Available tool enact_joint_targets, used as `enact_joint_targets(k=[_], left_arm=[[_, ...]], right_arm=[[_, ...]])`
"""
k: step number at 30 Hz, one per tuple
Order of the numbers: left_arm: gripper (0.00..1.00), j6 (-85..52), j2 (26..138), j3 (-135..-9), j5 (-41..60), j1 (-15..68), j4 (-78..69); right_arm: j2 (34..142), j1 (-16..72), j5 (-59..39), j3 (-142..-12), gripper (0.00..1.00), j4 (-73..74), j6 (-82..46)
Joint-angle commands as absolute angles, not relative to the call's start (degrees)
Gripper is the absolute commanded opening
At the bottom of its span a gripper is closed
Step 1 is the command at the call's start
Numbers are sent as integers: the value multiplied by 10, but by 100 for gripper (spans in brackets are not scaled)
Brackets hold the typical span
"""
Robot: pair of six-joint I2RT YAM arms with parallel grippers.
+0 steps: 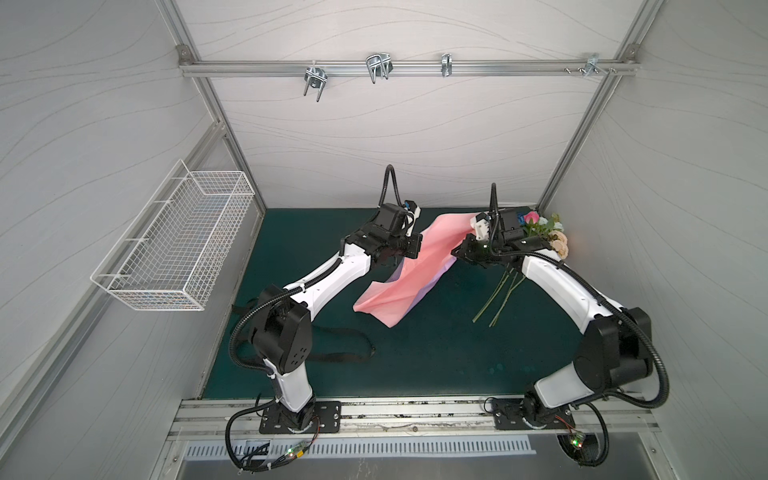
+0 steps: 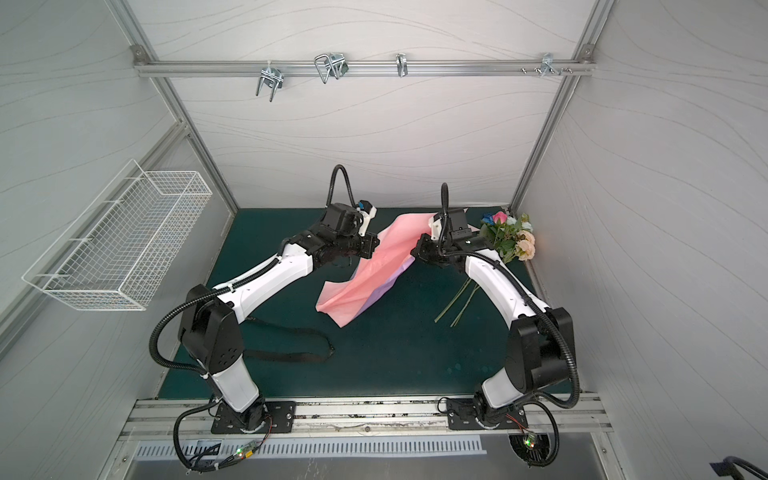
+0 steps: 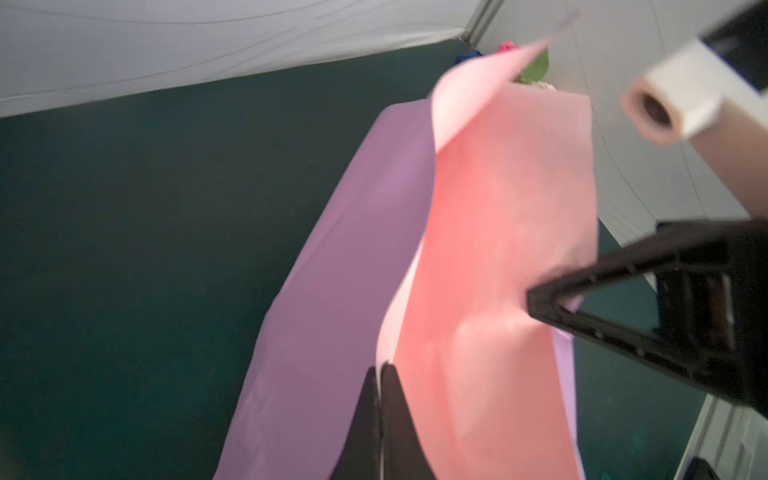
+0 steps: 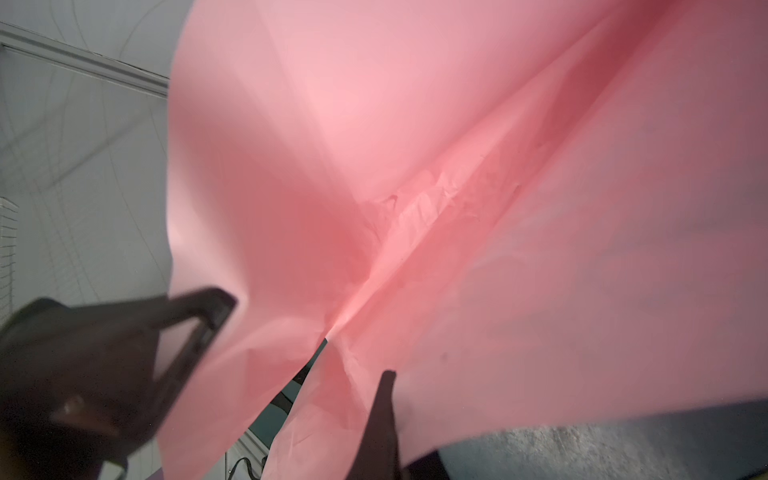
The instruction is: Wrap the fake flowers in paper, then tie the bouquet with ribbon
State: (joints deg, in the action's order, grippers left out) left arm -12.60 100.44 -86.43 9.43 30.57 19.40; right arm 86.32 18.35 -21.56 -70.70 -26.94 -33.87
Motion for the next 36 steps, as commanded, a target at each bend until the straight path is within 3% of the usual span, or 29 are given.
enact_joint_targets(k=[1, 11, 21, 24, 31, 36], left_arm=[[0, -167, 977, -853, 73, 249, 172], [0, -147, 965, -811, 68, 148, 119], [0, -181, 937, -736, 62, 100, 99], [0, -194, 934, -716, 50, 90, 91], [0, -214, 947, -687, 55, 62, 68], [0, -222, 952, -686, 71, 43, 62]], right_arm=[[827, 154, -208, -670, 0, -302, -319], [818, 116, -217, -596, 0, -288, -290], [908, 103, -197, -634, 0, -287, -238], [953, 98, -190, -655, 8, -292, -221], [963, 88, -146, -654, 41, -314, -209], [908, 77, -116, -613, 50, -336, -210]])
